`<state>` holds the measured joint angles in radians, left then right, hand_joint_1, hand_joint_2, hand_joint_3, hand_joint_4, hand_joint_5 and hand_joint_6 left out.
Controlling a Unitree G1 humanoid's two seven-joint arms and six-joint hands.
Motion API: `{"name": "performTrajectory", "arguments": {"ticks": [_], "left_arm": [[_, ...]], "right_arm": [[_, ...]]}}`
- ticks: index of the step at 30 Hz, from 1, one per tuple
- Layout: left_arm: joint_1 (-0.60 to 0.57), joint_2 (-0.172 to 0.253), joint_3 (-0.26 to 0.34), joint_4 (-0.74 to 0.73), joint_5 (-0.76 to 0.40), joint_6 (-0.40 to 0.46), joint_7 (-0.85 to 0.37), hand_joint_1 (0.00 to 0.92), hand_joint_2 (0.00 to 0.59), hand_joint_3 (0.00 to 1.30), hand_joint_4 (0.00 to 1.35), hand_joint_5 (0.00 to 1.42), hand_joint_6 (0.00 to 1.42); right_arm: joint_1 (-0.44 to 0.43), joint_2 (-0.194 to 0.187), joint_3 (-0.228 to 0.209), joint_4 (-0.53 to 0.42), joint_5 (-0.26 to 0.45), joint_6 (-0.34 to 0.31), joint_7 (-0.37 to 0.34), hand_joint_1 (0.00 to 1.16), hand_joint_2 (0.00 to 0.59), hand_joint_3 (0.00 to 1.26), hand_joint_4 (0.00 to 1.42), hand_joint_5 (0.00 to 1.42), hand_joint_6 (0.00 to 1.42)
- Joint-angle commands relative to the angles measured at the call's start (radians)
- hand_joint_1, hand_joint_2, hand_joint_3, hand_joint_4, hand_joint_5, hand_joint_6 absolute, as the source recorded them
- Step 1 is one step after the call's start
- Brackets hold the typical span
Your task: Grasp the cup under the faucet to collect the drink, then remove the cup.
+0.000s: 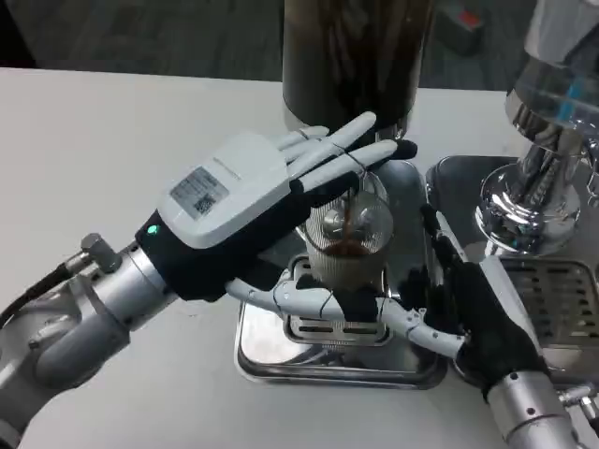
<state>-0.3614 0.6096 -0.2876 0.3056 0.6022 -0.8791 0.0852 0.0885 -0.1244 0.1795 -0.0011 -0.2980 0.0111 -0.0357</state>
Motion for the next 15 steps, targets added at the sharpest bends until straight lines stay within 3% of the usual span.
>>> {"name": "performTrajectory", "arguments": {"ticks": [1,15], "left_arm": [[0.033,0.018,-0.047,0.021,0.059,-0.016,-0.053,0.000,0.132,0.11,0.00,0.19,0.17],[0.029,0.018,-0.037,0.025,0.054,-0.003,-0.048,0.000,0.131,0.11,0.00,0.19,0.16]], "right_arm": [[-0.036,0.010,-0.003,0.037,0.023,-0.023,0.009,0.70,0.166,0.00,0.00,0.00,0.00],[-0.096,0.035,-0.001,0.111,0.053,-0.055,0.019,0.70,0.172,0.00,0.00,0.00,0.00]]}}
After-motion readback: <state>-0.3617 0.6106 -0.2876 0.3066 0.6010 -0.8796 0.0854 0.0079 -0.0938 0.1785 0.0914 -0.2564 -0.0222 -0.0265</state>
